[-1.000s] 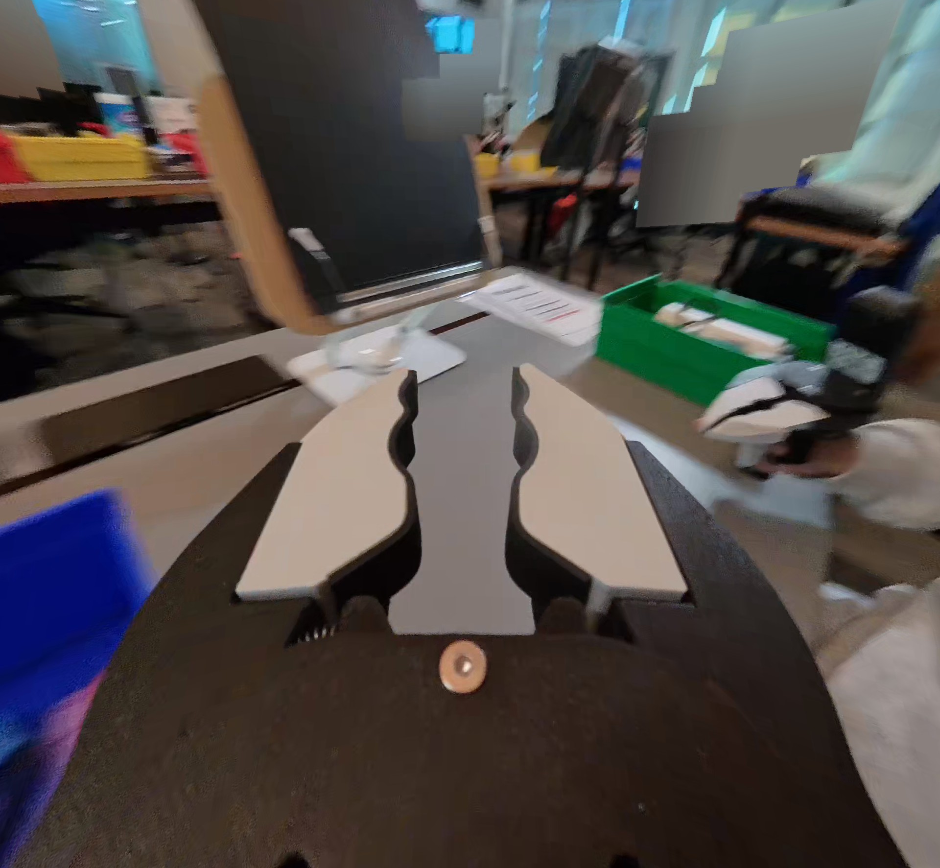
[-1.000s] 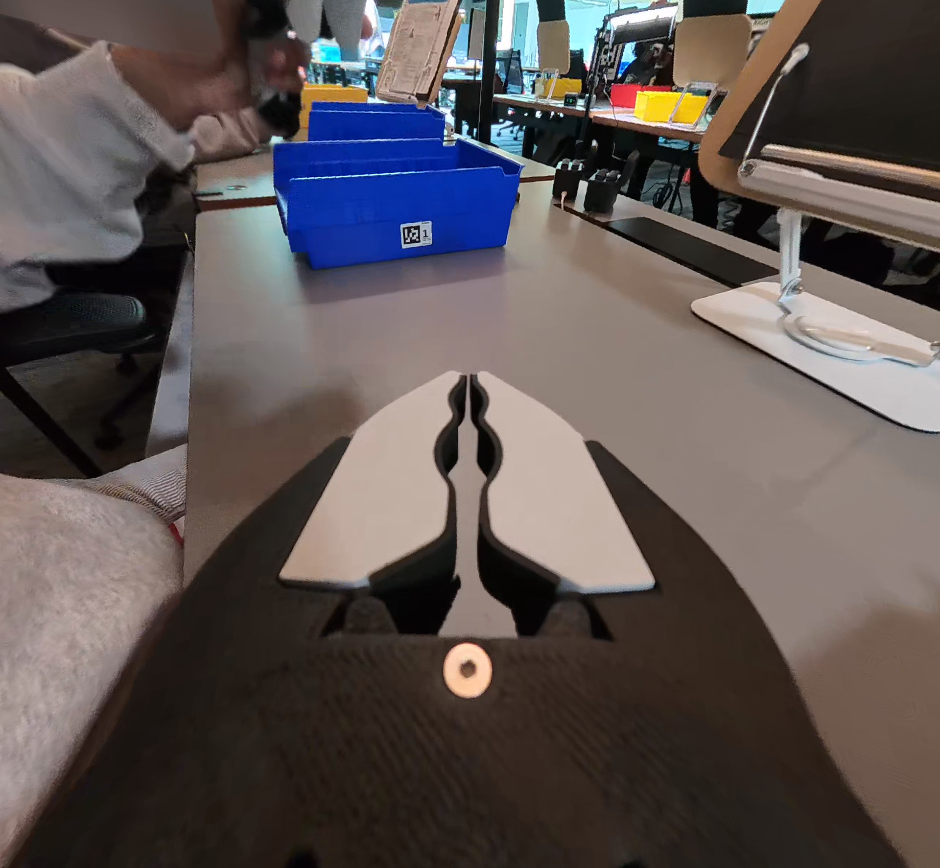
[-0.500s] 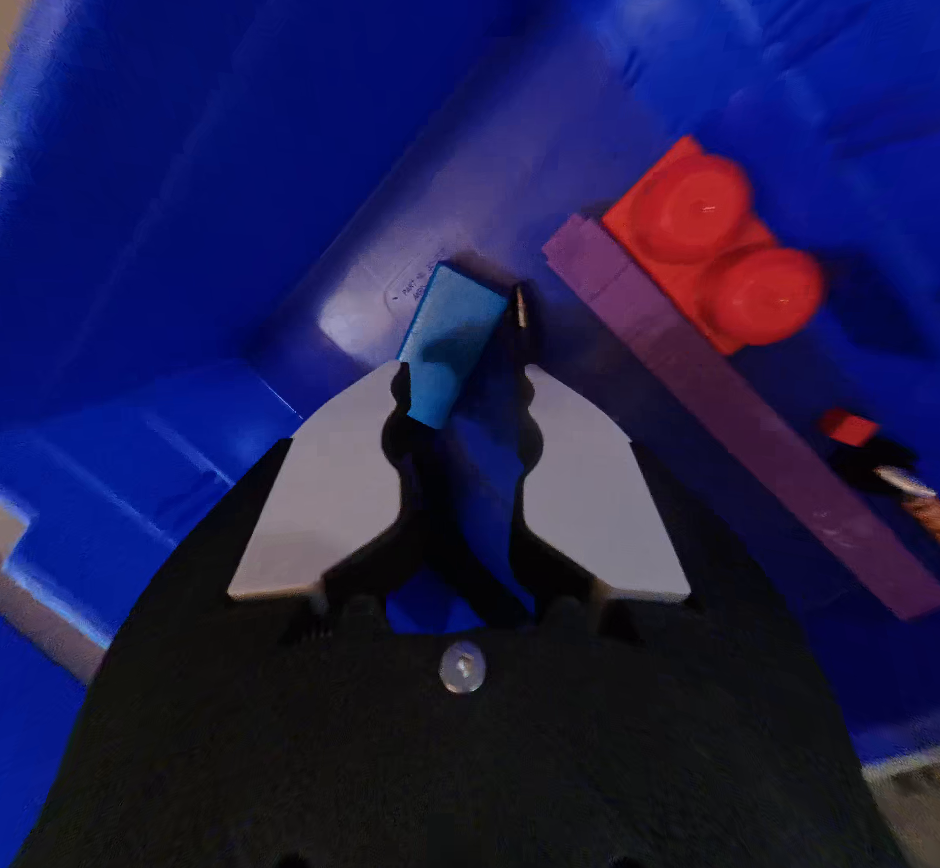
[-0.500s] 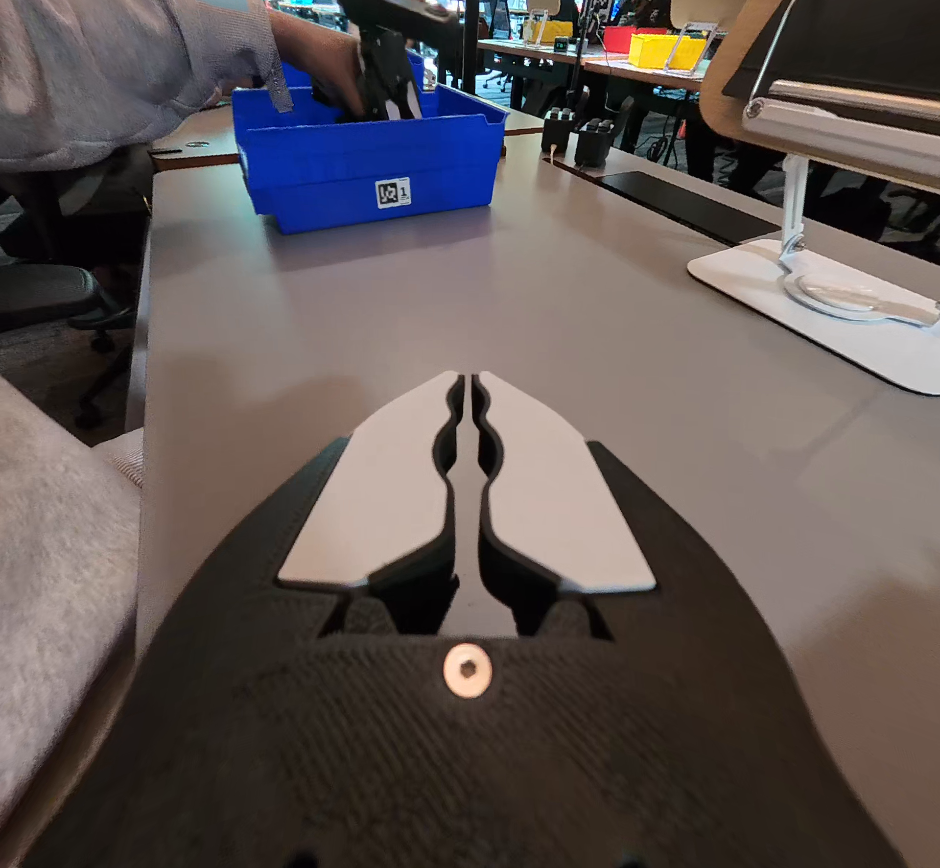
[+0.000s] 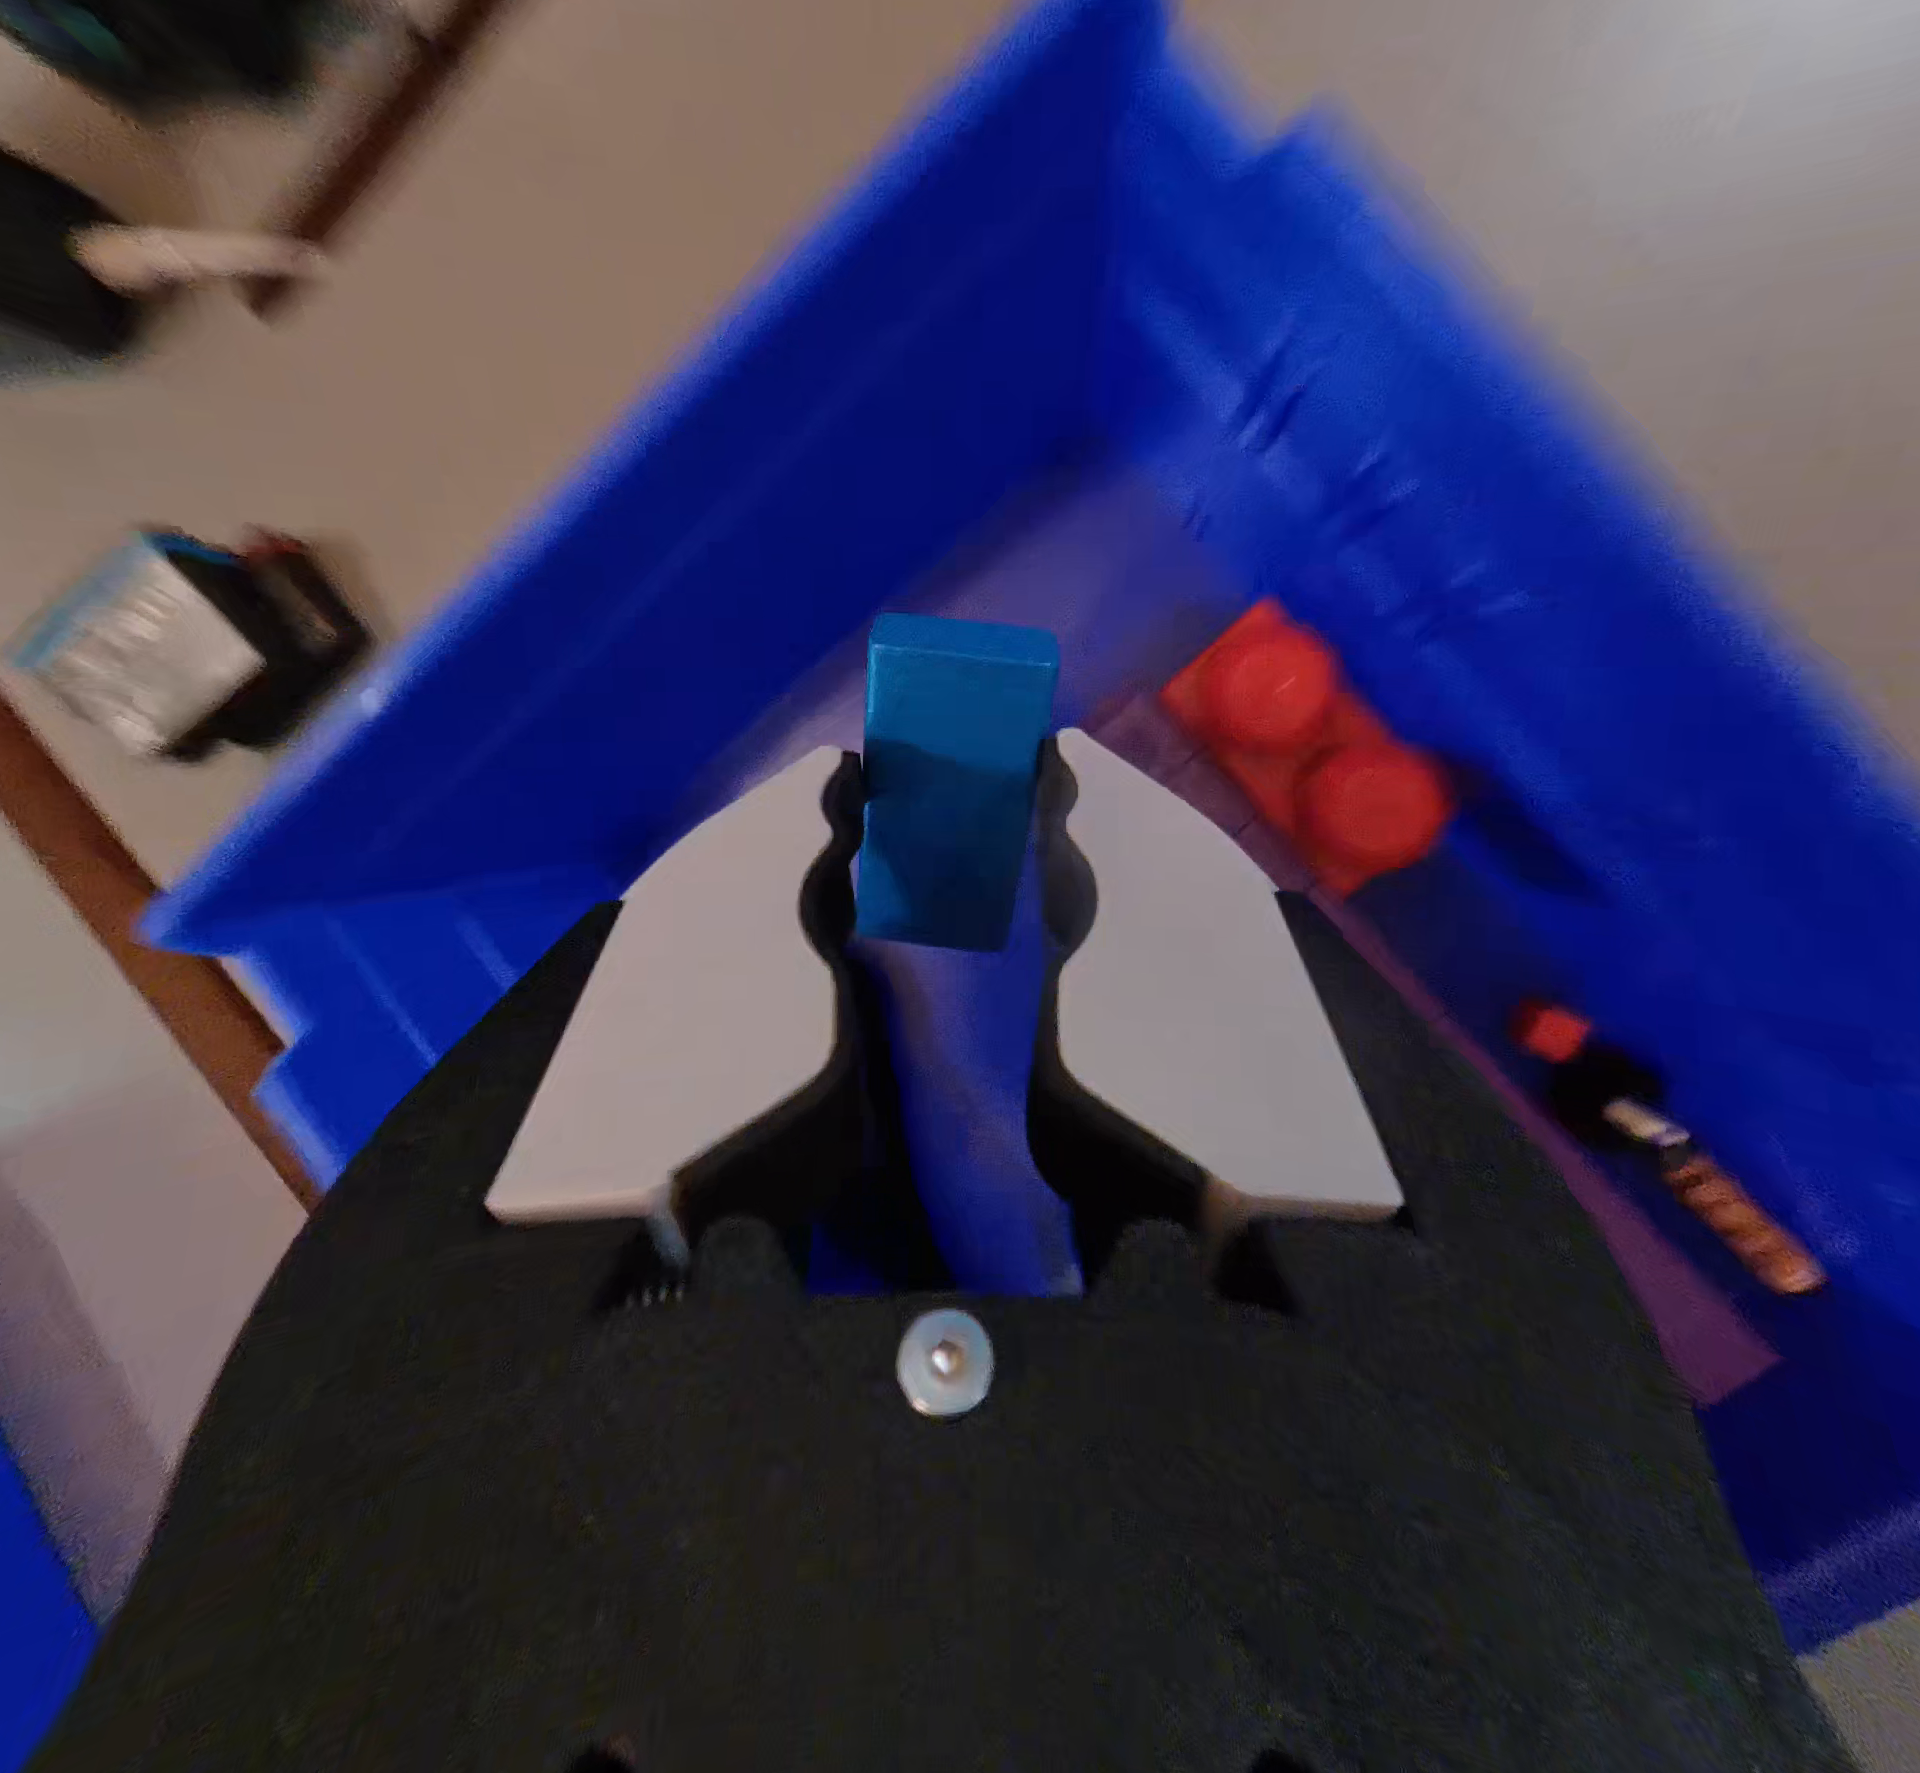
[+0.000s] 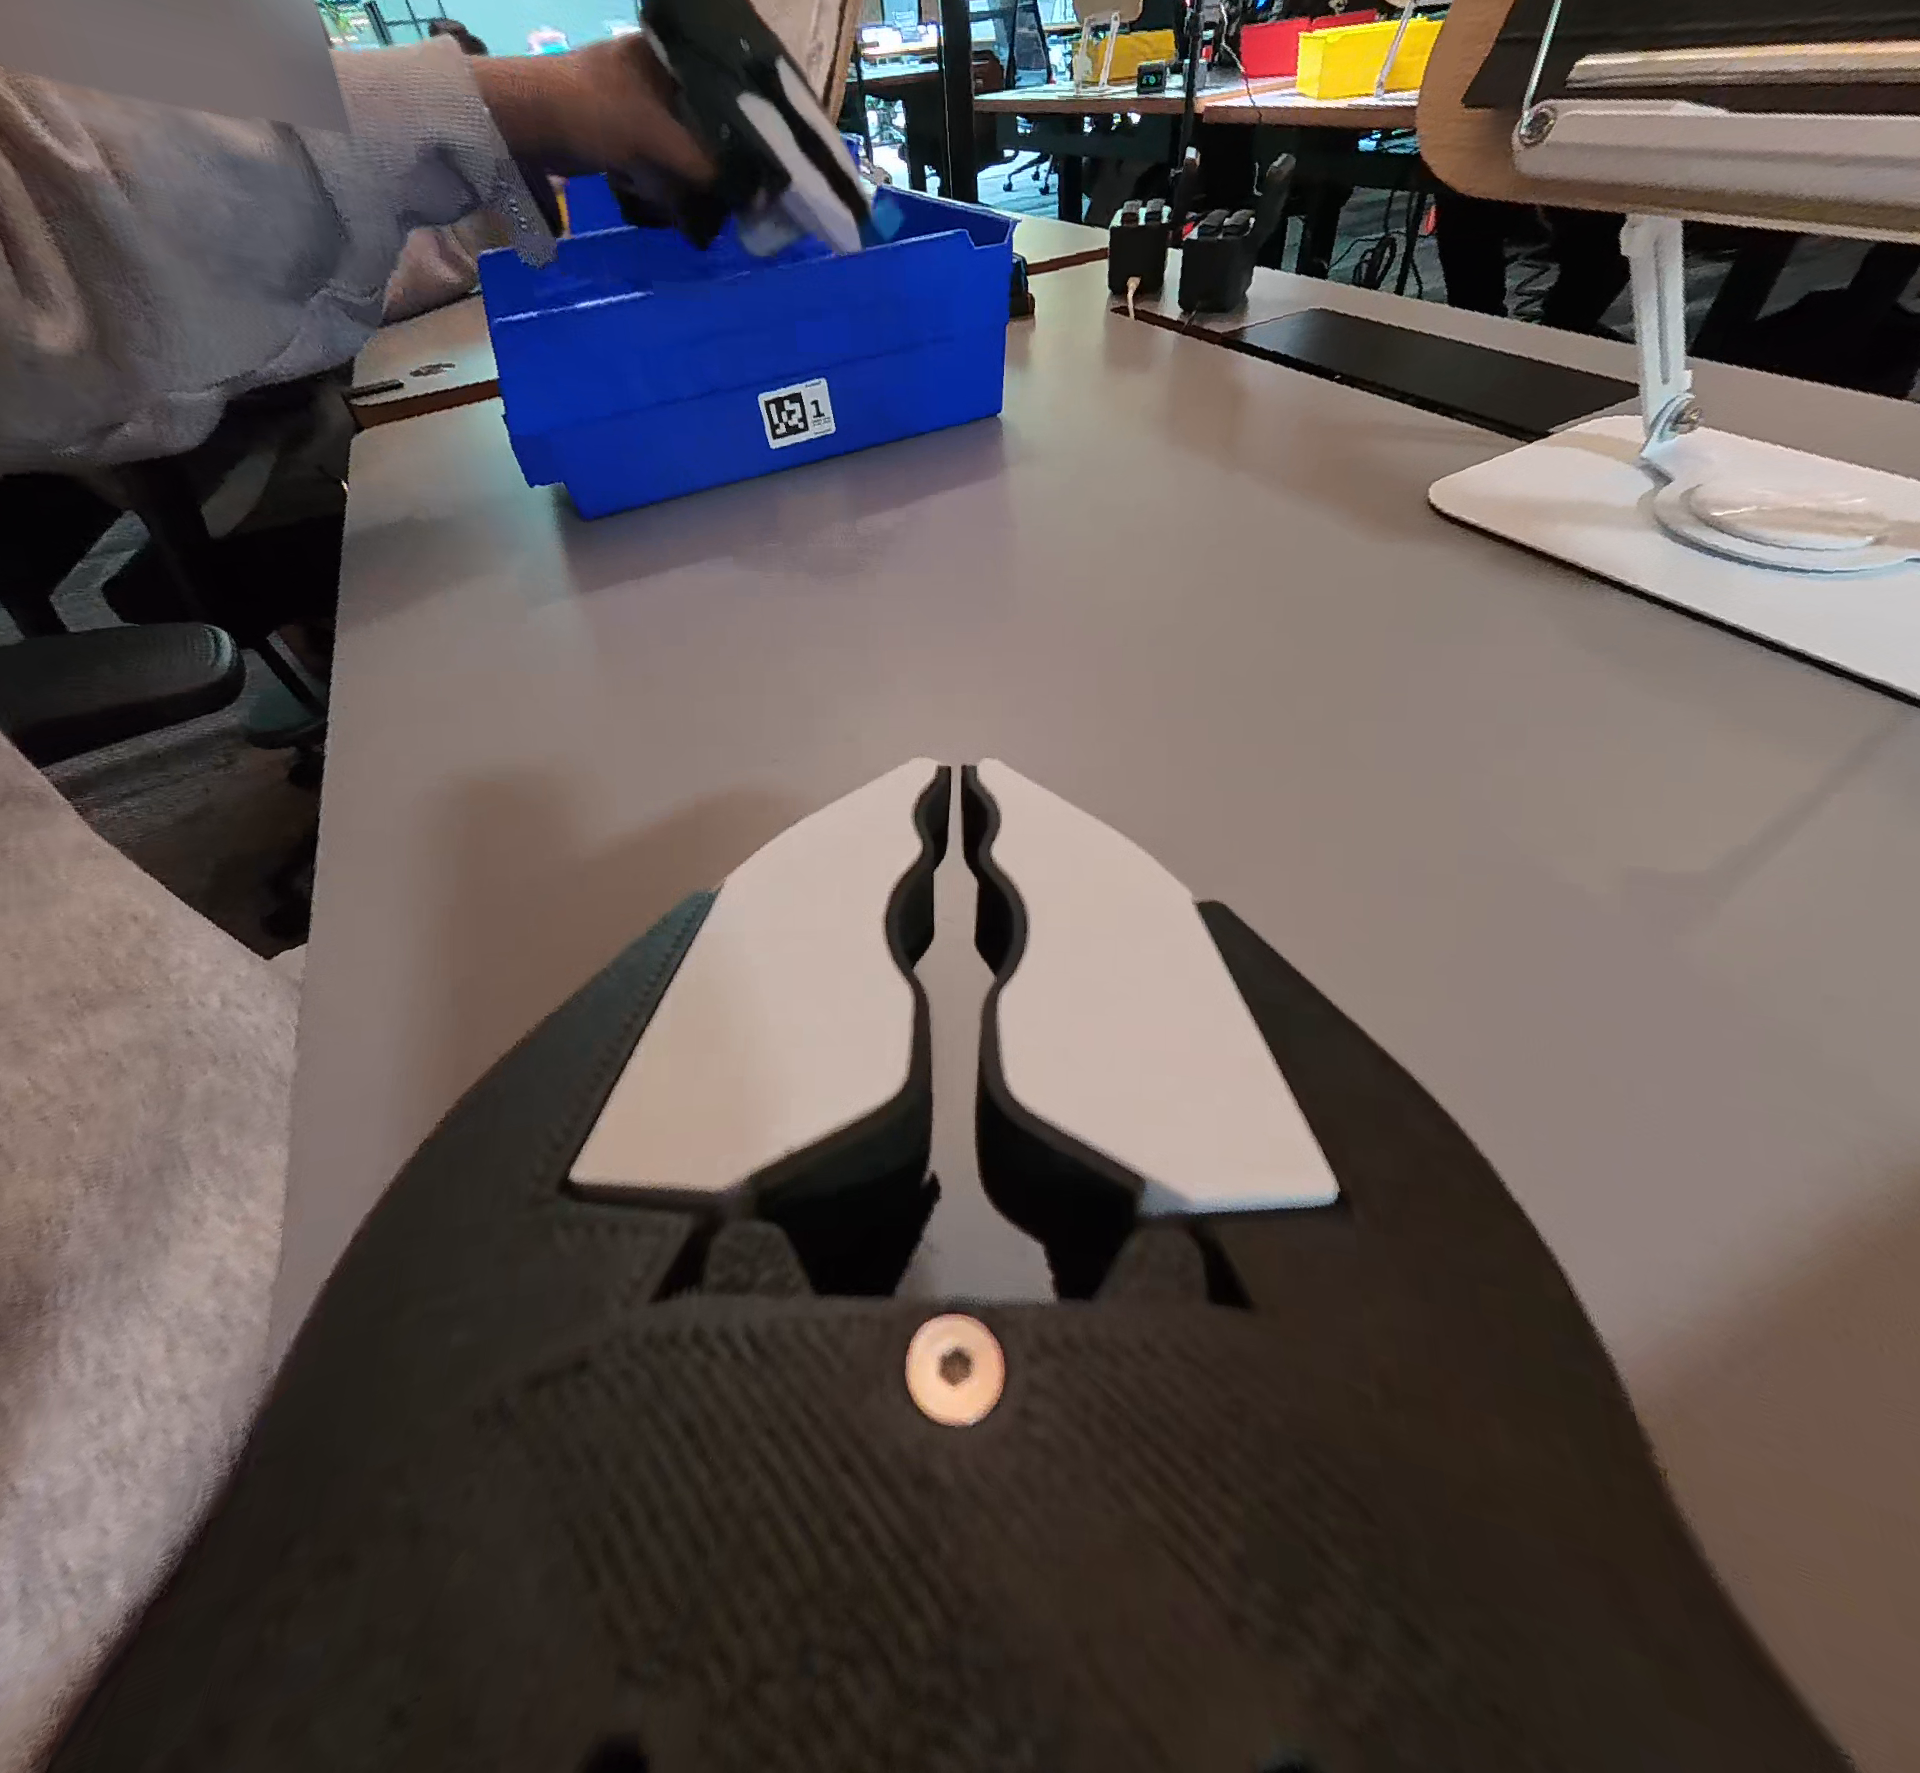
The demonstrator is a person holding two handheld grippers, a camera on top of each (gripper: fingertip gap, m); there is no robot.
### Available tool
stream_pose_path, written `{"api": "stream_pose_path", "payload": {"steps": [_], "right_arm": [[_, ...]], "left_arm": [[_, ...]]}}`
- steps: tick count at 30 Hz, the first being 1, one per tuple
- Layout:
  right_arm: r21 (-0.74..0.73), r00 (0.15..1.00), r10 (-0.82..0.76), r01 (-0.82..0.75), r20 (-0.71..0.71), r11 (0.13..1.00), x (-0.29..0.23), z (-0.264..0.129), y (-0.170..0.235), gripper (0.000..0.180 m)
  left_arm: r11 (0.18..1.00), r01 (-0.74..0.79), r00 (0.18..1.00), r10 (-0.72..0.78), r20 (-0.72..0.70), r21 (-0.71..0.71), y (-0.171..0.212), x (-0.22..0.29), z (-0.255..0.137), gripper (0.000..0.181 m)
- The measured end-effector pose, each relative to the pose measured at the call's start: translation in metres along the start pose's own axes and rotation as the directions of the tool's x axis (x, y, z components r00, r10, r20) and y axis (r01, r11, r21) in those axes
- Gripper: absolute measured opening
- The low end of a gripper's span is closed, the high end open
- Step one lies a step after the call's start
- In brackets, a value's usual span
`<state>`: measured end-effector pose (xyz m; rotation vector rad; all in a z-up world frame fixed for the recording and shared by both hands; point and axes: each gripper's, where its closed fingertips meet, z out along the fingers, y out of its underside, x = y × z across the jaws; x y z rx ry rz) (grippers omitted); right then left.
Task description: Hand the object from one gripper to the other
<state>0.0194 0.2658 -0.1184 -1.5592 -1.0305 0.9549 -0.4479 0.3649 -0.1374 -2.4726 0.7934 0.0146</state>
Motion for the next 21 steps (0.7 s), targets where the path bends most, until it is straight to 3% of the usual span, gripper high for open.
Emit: {"api": "stream_pose_path", "payload": {"steps": [3, 6, 10, 15, 19, 21], "right_arm": [[0.019, 1.0, -0.014, 0.013, 0.028, 1.0, -0.005, 0.003, -0.007, 0.002], [0.058, 0.993, -0.058, 0.052, 0.1, 0.997, -0.017, 0.013, -0.023, 0.003], [0.127, 0.973, -0.048, 0.02, 0.225, 0.992, -0.044, 0.018, -0.041, 0.012], [0.12, 0.969, -0.146, 0.124, 0.199, 0.985, -0.054, -0.001, -0.029, 0.019], [0.149, 0.973, -0.119, 0.091, 0.196, 0.985, -0.053, -0.013, -0.031, 0.032], [0.143, 0.975, -0.068, 0.038, 0.211, 0.989, -0.053, -0.019, -0.029, 0.036]], "left_arm": [[0.963, -0.021, 0.999, 0.01, 0.043, 0.27, -0.058, 0.038, -0.053, 0.033], [0.861, -0.064, 0.998, 0.067, 0.012, 0.505, -0.115, 0.114, -0.101, 0.034], [0.691, 0.035, 0.97, 0.151, -0.191, 0.722, -0.167, 0.242, -0.126, 0.033], [0.61, 0.261, 0.848, 0.226, -0.48, 0.749, -0.178, 0.362, -0.092, 0.033], [0.536, 0.457, 0.712, 0.259, -0.653, 0.71, -0.174, 0.411, -0.075, 0.033], [0.568, 0.426, 0.682, 0.31, -0.663, 0.704, -0.173, 0.429, -0.068, 0.033]]}}
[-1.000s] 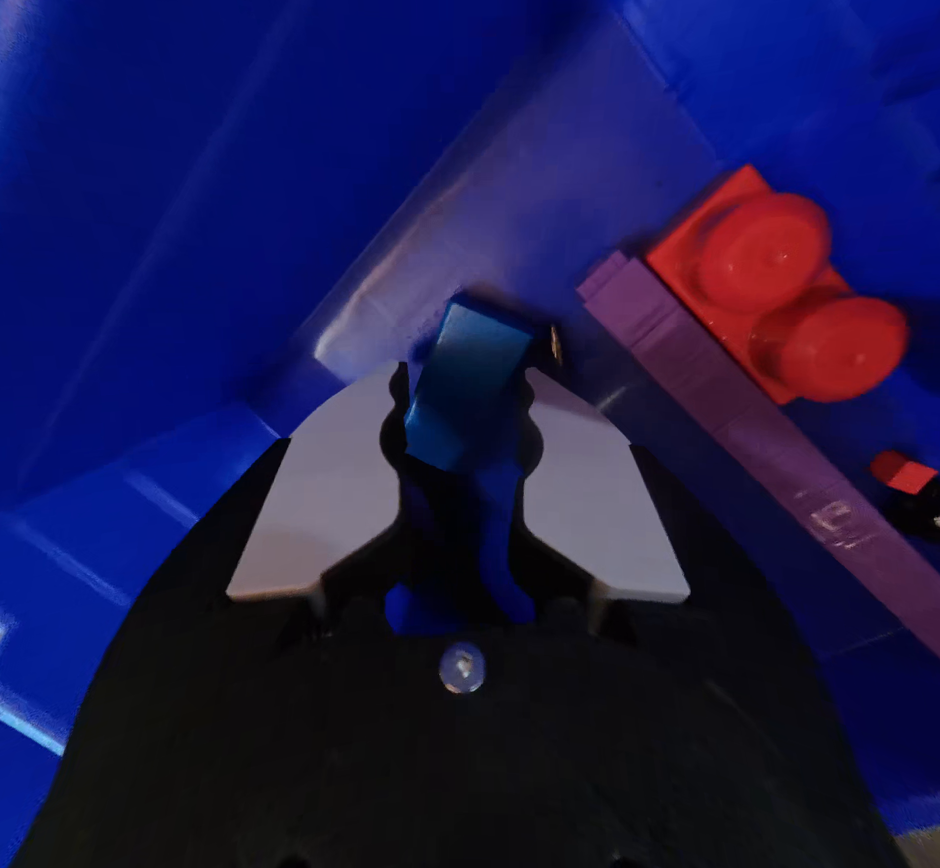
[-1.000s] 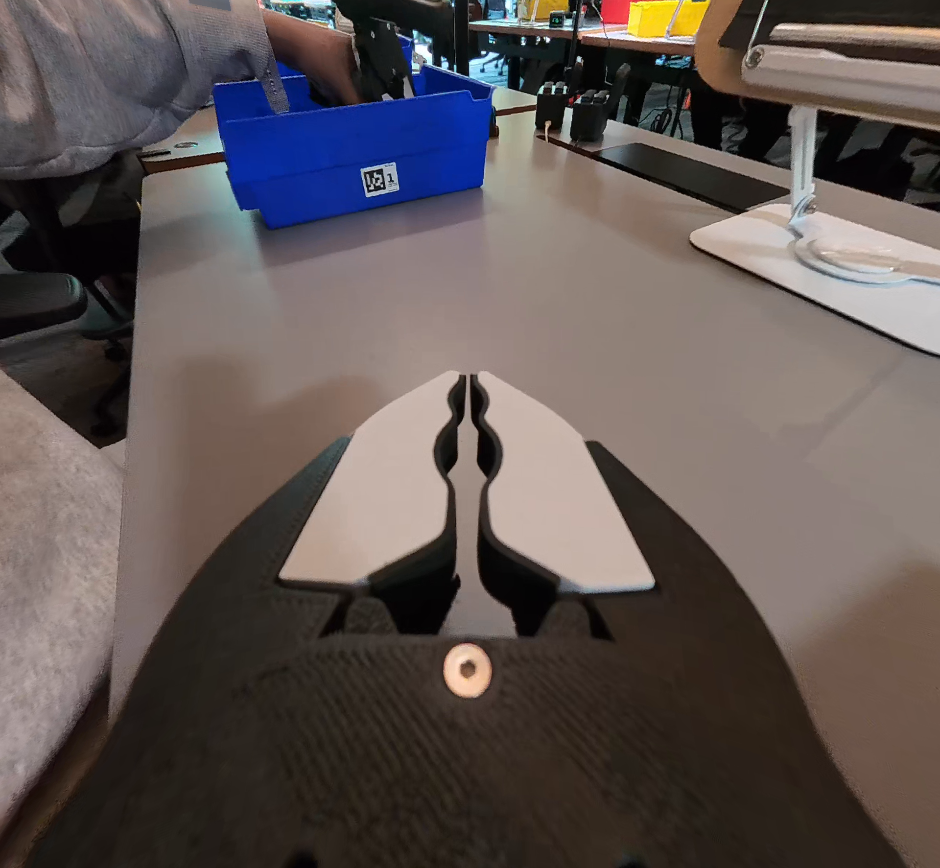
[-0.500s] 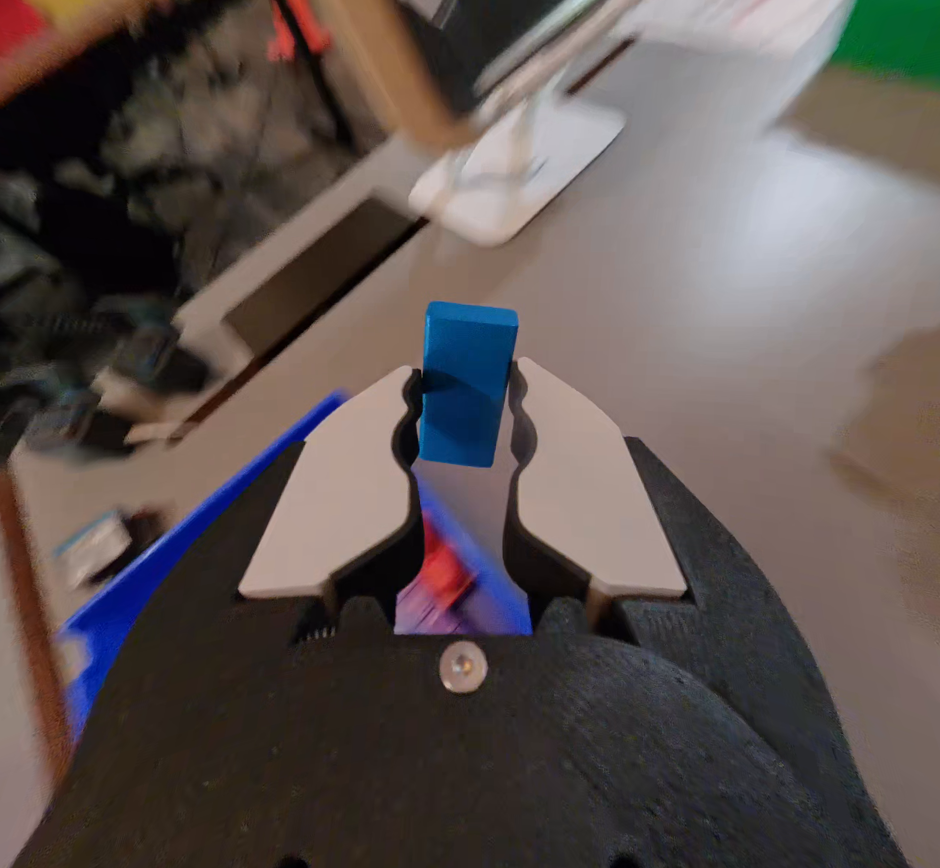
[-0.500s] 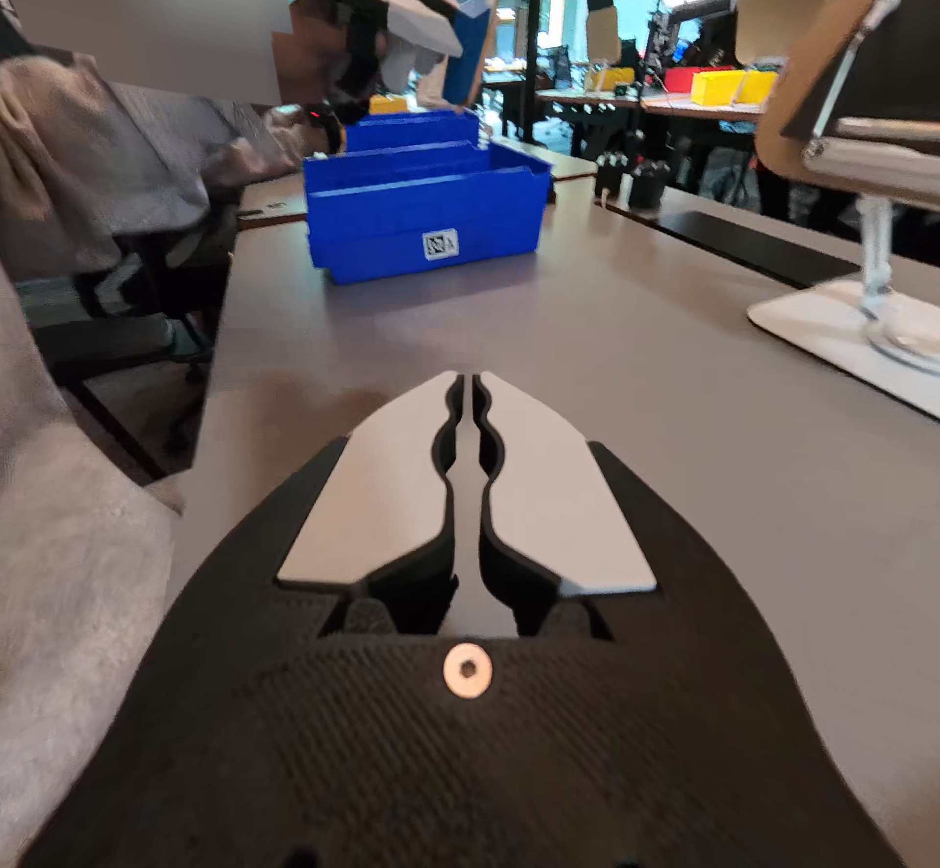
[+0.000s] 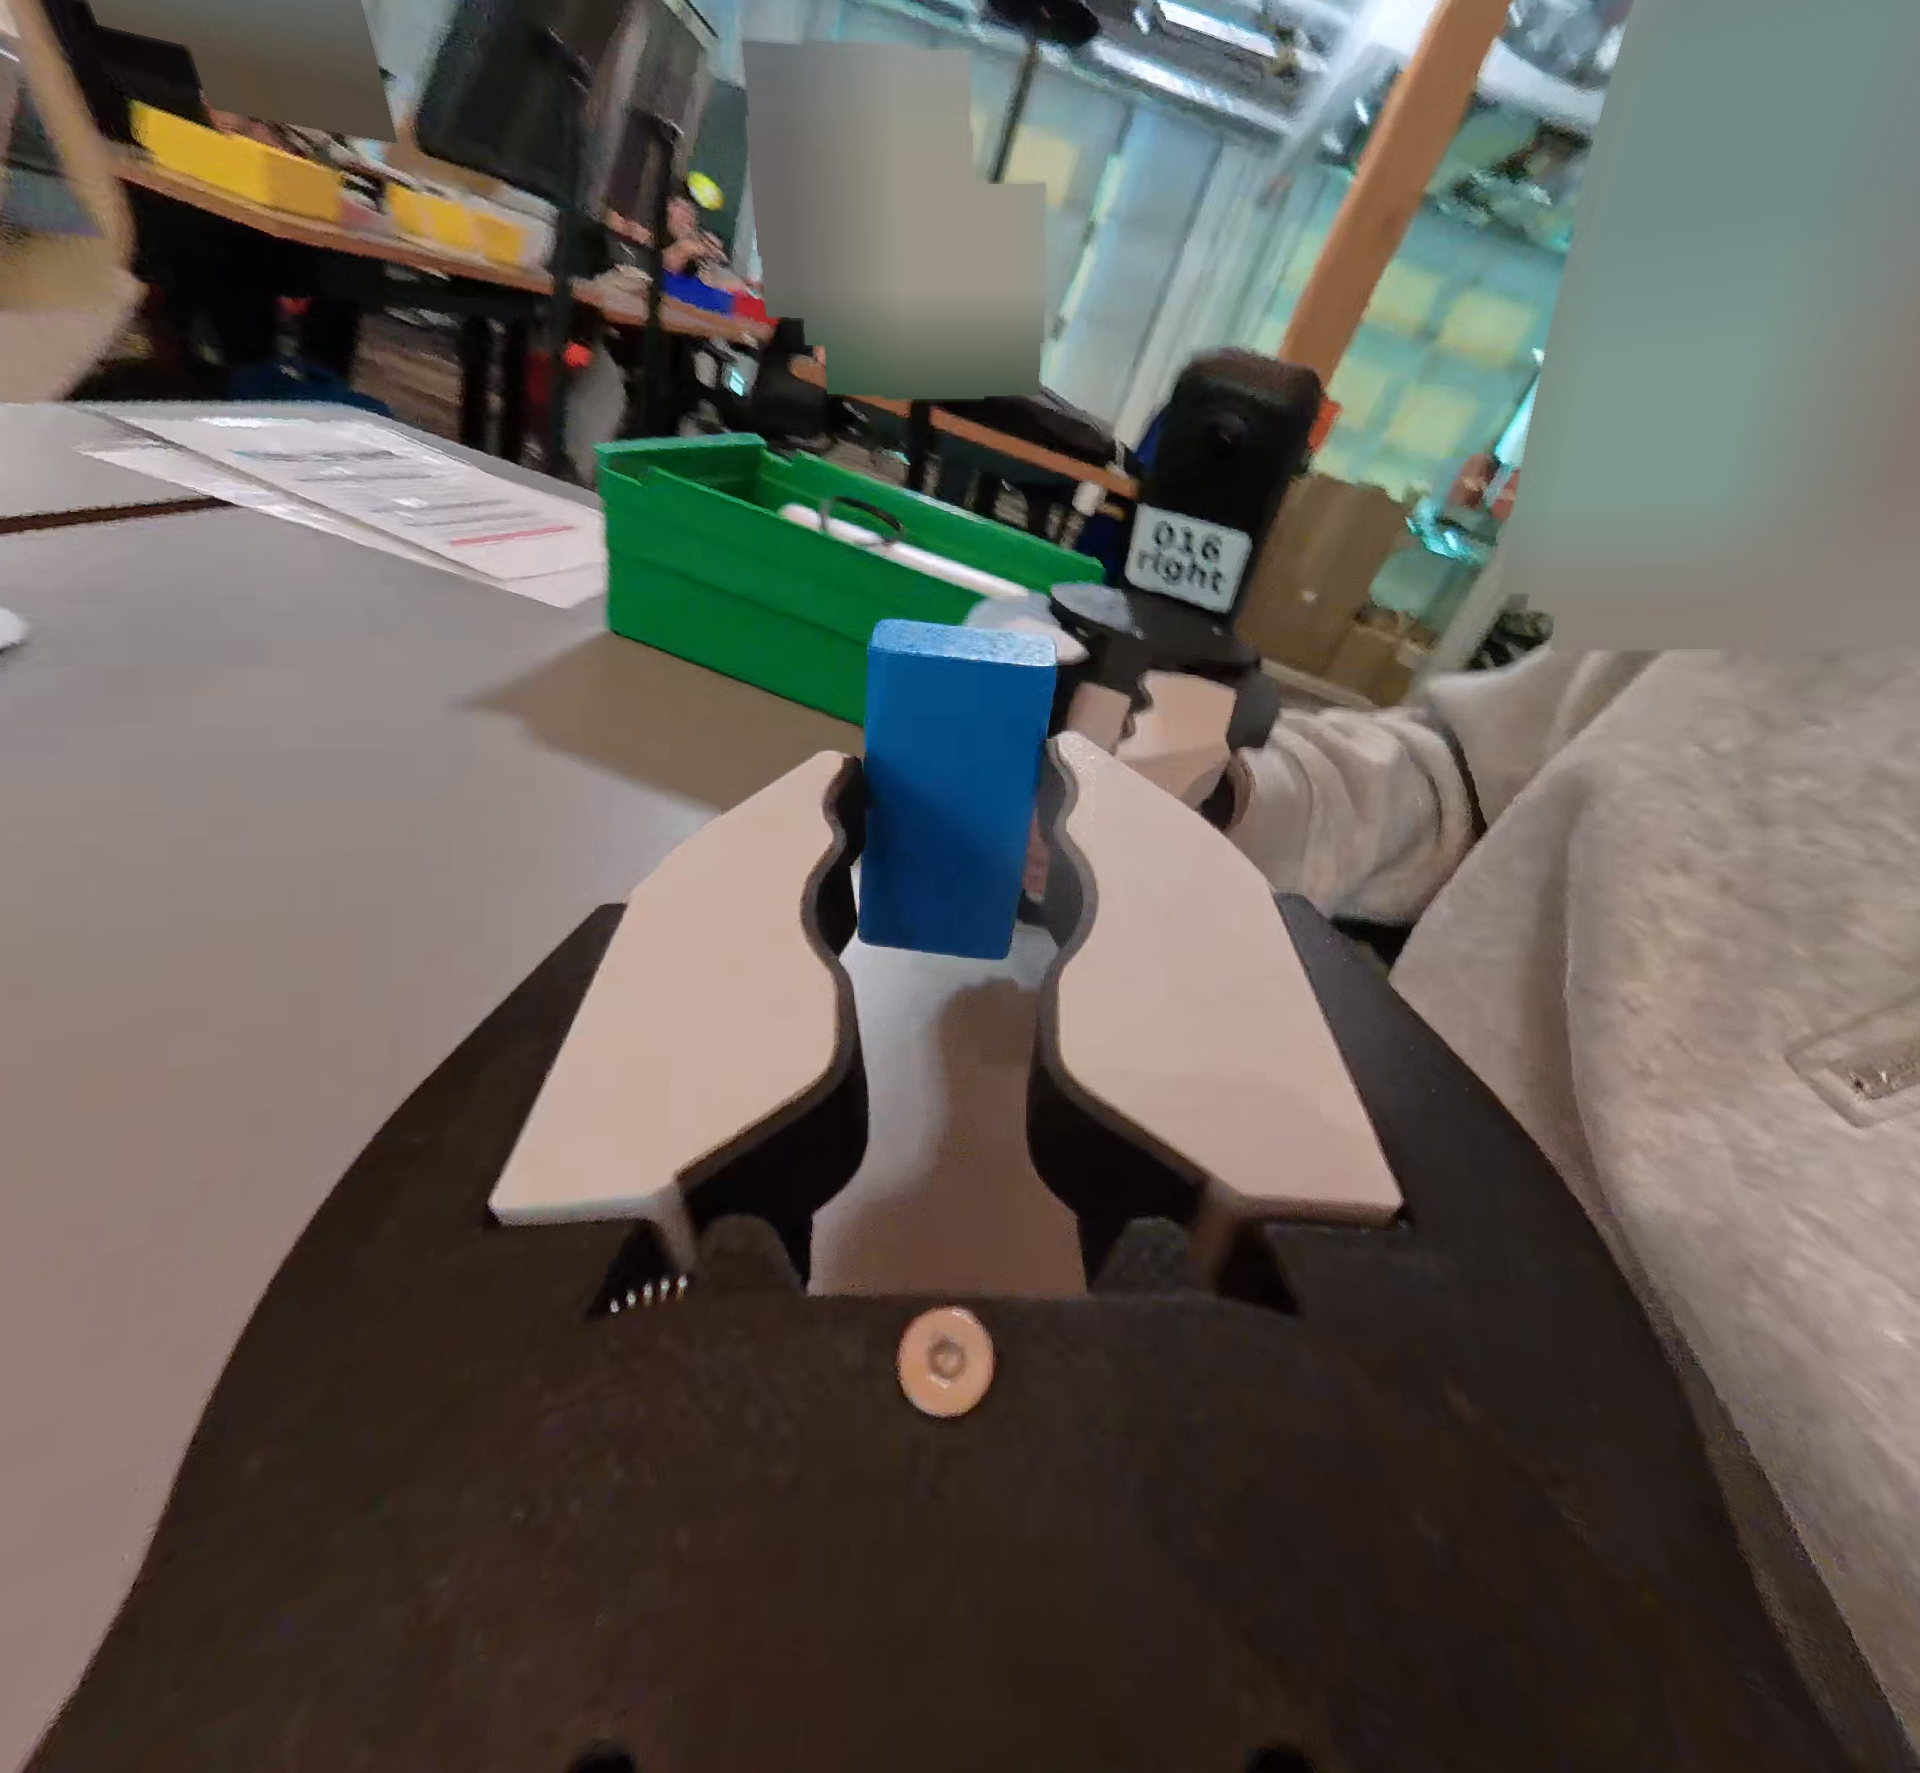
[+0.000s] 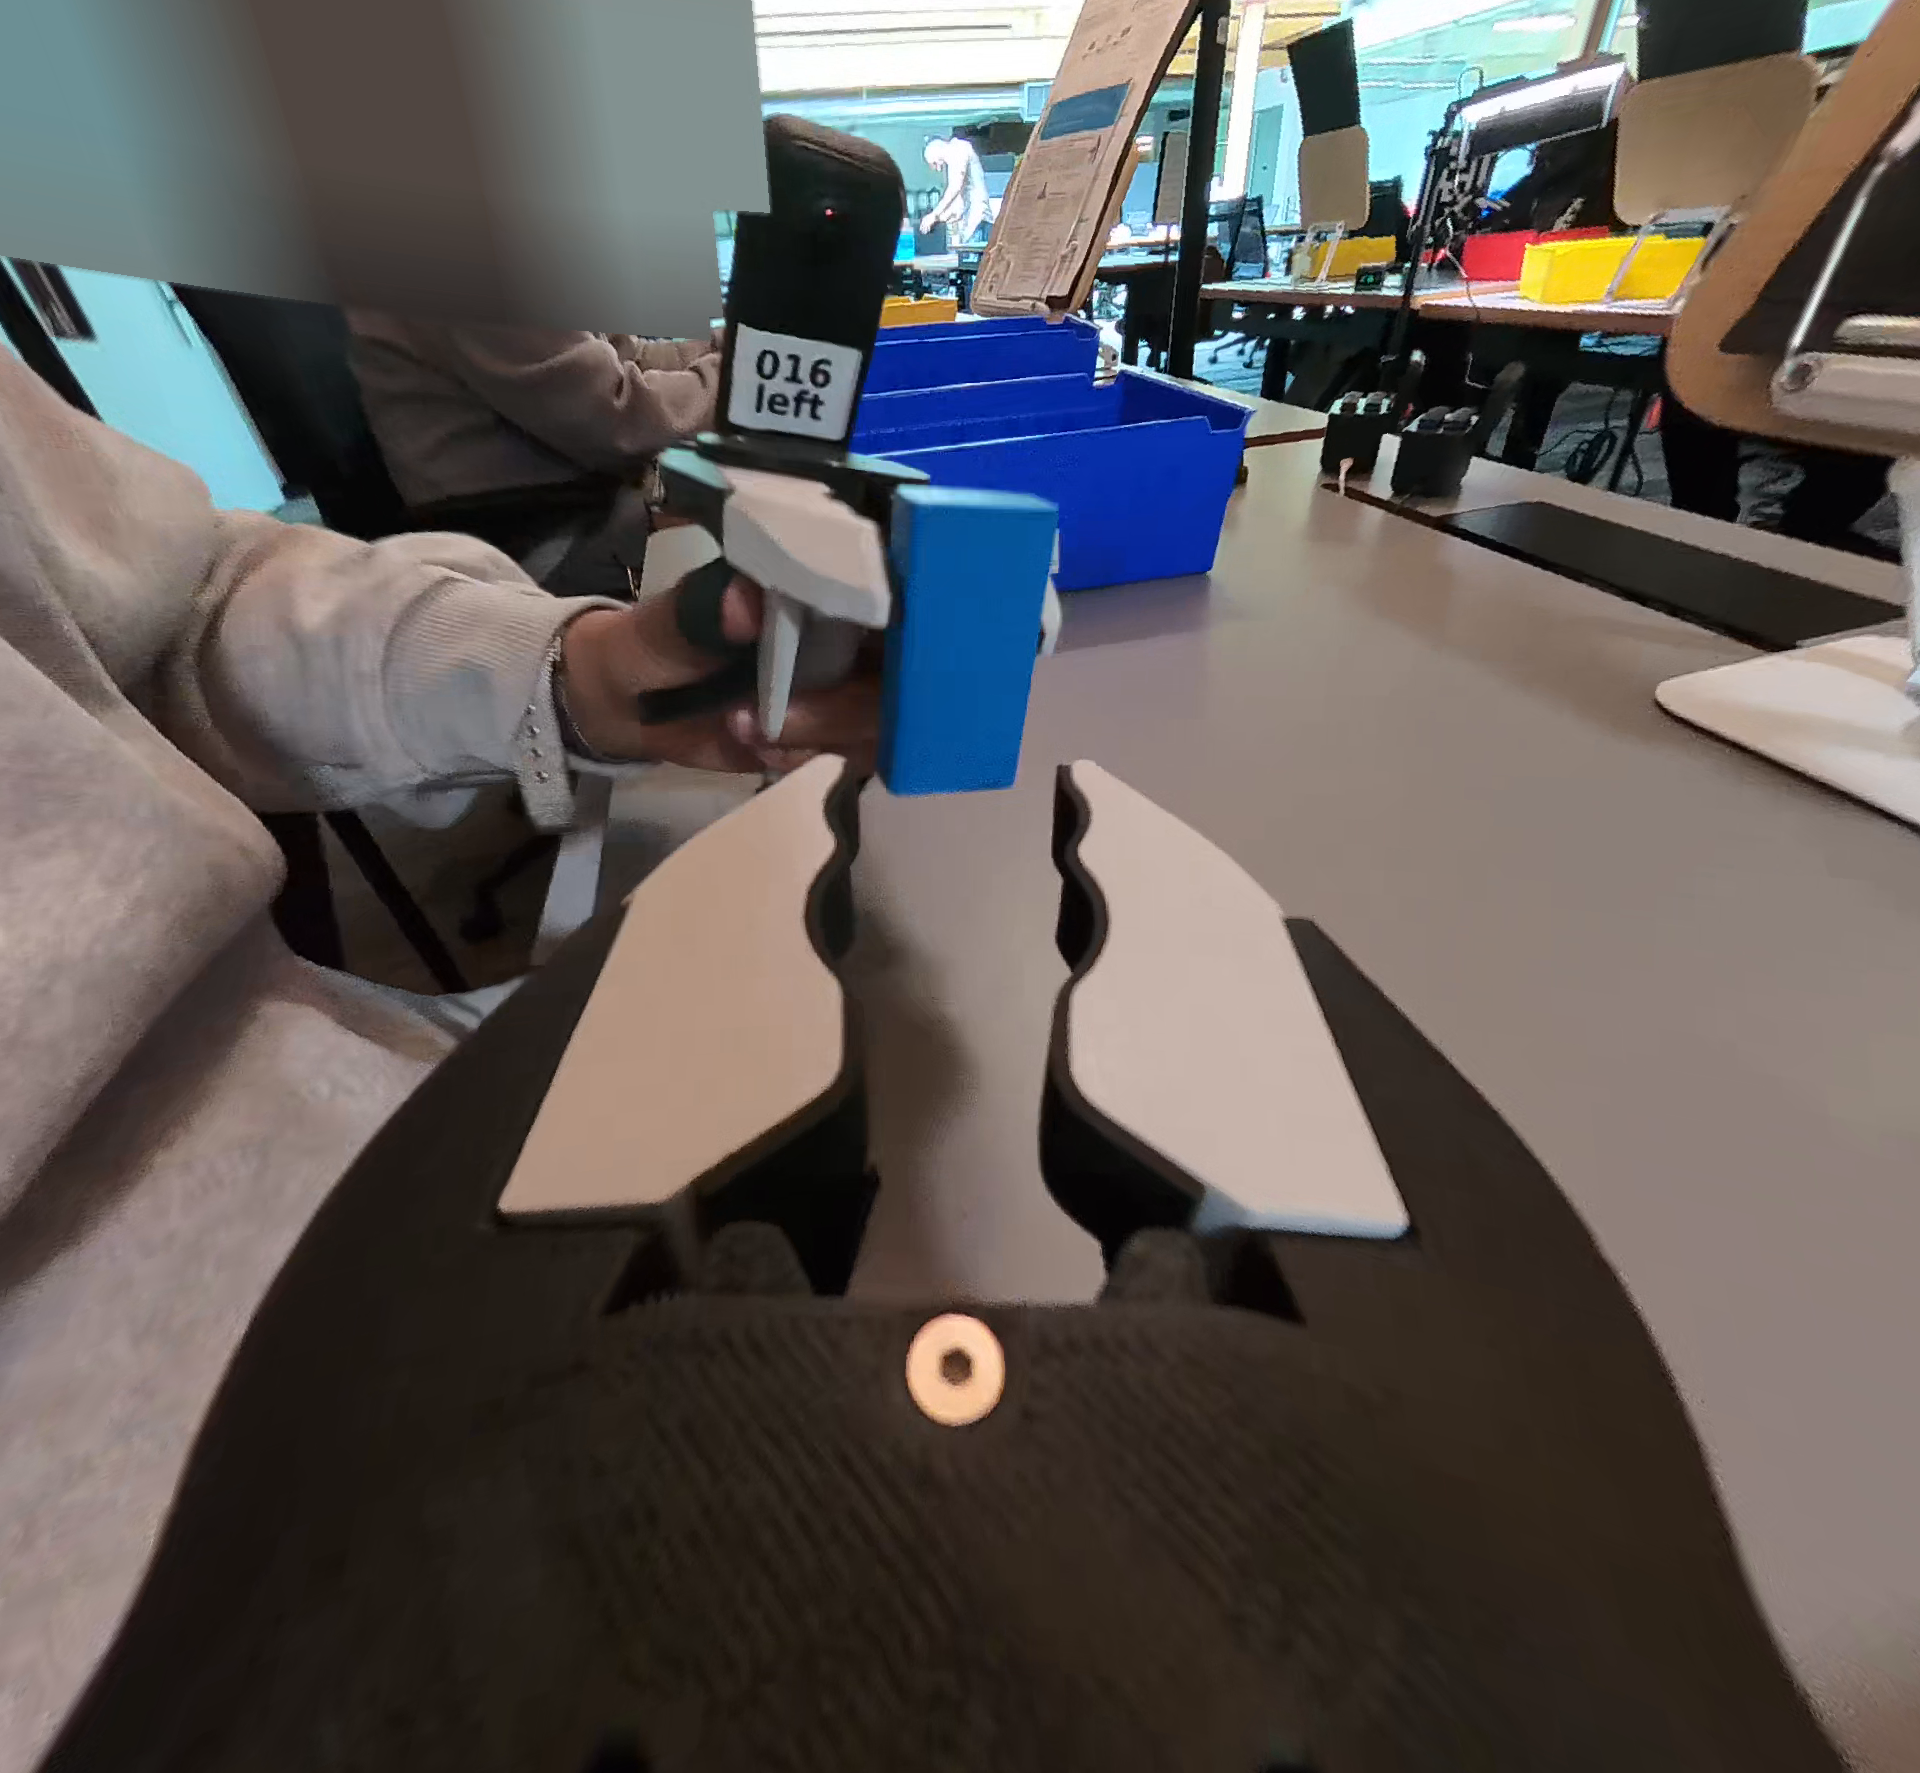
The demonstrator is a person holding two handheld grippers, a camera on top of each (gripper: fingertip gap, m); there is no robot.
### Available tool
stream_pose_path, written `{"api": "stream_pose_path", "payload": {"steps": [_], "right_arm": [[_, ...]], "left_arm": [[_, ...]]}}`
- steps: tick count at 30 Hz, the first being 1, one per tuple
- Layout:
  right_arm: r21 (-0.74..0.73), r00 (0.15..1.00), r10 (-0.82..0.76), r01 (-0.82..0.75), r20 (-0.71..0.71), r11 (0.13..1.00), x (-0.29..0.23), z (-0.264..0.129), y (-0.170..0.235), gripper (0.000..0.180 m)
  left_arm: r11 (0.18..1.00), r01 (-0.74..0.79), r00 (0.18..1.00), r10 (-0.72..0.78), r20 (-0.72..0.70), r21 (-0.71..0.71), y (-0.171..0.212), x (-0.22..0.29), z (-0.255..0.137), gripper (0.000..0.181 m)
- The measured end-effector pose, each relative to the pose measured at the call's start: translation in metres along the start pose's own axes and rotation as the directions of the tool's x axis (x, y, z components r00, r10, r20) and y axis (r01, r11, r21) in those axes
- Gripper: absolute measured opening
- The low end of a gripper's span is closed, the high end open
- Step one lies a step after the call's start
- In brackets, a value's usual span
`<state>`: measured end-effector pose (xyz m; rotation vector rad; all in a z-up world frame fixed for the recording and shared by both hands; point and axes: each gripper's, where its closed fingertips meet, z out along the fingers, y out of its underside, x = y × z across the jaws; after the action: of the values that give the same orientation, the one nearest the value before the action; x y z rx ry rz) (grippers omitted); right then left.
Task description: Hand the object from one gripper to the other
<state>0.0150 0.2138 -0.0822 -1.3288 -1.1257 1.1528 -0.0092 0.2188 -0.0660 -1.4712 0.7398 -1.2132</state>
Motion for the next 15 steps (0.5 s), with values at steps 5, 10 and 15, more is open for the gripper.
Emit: {"api": "stream_pose_path", "payload": {"steps": [5, 10, 15], "right_arm": [[-0.039, 0.998, 0.045, -0.047, -0.05, 0.998, 0.002, -0.011, 0.014, 0.046], [-0.048, 0.994, 0.055, -0.06, -0.093, 0.997, -0.002, -0.016, 0.02, 0.047], [-0.041, 0.993, 0.085, -0.089, -0.08, 0.995, -0.006, -0.012, 0.021, 0.045]], "left_arm": [[0.998, -0.012, 0.993, 0.005, -0.118, -0.062, 0.012, 0.01, 0.021, 0.033], [0.996, 0.063, 0.979, -0.073, -0.192, -0.058, 0.017, 0.015, 0.036, 0.033], [0.996, 0.073, 0.976, -0.084, -0.199, -0.058, 0.021, 0.019, 0.043, 0.033]]}}
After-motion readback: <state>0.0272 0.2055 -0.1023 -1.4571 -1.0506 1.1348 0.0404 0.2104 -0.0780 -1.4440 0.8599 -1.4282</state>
